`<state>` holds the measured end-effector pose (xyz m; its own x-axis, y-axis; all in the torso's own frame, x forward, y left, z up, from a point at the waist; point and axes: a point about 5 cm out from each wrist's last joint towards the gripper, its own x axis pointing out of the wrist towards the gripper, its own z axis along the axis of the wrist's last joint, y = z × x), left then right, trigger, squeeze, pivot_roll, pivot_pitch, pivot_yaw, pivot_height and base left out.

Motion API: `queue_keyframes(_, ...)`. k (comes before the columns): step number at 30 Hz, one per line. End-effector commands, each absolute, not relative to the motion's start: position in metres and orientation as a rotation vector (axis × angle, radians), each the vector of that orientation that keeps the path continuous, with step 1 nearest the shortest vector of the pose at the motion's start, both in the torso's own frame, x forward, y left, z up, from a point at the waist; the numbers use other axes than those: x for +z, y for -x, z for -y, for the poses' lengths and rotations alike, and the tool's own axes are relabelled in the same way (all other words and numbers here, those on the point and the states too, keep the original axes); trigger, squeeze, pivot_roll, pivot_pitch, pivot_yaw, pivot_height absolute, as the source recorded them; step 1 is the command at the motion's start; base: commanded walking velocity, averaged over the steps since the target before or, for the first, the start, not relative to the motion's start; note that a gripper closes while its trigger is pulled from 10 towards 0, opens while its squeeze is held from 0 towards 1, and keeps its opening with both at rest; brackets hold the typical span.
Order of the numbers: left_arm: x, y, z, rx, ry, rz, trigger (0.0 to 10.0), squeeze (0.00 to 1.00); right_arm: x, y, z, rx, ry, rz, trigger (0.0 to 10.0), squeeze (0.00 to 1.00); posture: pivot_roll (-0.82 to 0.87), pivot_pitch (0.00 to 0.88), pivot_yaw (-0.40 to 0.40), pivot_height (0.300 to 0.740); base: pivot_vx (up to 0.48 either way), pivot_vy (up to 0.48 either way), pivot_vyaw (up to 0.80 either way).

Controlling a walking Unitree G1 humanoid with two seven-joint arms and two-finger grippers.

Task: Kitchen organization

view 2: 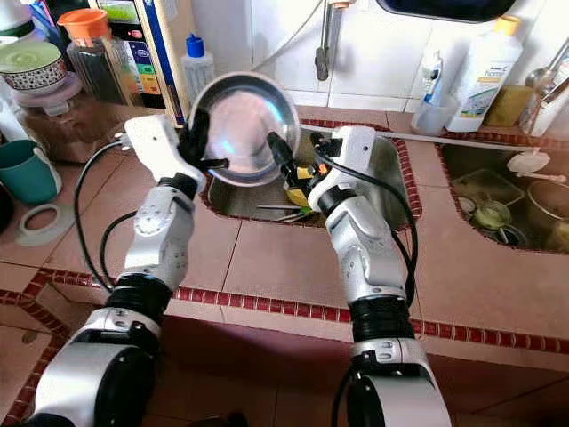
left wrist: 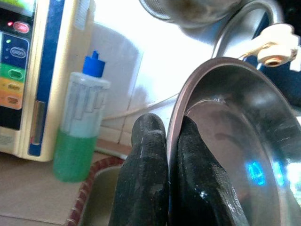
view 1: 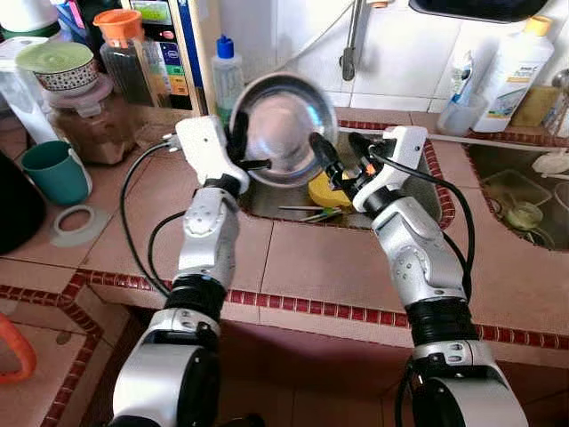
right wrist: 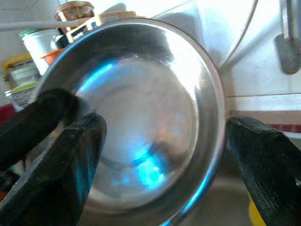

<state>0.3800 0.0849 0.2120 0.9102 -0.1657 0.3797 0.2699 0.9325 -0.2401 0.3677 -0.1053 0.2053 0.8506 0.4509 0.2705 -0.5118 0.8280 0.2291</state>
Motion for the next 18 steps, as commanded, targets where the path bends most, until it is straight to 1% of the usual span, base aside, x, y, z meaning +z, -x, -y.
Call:
queue_keyframes(1,0.219,-0.376,-0.077,-0.262,0.293,0.389,0.0,0.00,0.208,-0.371,0.103,0.513,-0.264,0.207,10.0,0.00,0.03,0.052,0.030,0.740,0.000,0.000,0.00)
queue_keyframes(4,0.223,-0.373,-0.073,-0.276,0.300,0.398,0.0,0.00,0.209,-0.372,0.105,0.490,-0.248,0.215,10.0,0.00,0.03,0.053,0.027,0.740,0.000,0.000,0.00)
queue_keyframes(5,0.227,-0.371,-0.071,-0.284,0.303,0.413,0.0,0.00,0.210,-0.375,0.110,0.443,-0.233,0.217,0.0,0.00,0.03,0.053,0.025,0.740,0.000,0.000,0.00)
queue_keyframes(8,0.232,-0.366,-0.069,-0.293,0.289,0.443,0.0,0.00,0.216,-0.379,0.118,0.395,-0.206,0.248,0.0,0.00,0.03,0.054,0.022,0.740,0.000,0.000,0.00)
queue_keyframes(12,0.230,-0.364,-0.071,-0.283,0.282,0.438,0.0,0.00,0.222,-0.380,0.119,0.392,-0.194,0.272,0.0,0.00,0.03,0.052,0.021,0.740,0.000,0.000,0.00)
queue_keyframes(13,0.228,-0.364,-0.073,-0.271,0.269,0.430,0.0,0.00,0.223,-0.381,0.119,0.398,-0.187,0.277,1.3,0.00,0.03,0.052,0.021,0.740,0.000,0.000,0.00)
queue_keyframes(14,0.228,-0.363,-0.073,-0.268,0.266,0.428,0.0,0.00,0.224,-0.381,0.119,0.399,-0.185,0.278,8.3,0.00,0.03,0.052,0.021,0.740,0.000,0.000,0.00)
queue_keyframes(15,0.227,-0.364,-0.074,-0.262,0.264,0.423,0.0,0.00,0.225,-0.382,0.119,0.397,-0.187,0.282,10.0,0.00,0.03,0.051,0.020,0.740,0.000,0.000,0.00)
queue_keyframes(18,0.226,-0.364,-0.077,-0.244,0.253,0.420,0.0,0.00,0.230,-0.382,0.119,0.398,-0.179,0.300,10.0,0.00,0.03,0.051,0.019,0.740,0.000,0.000,0.00)
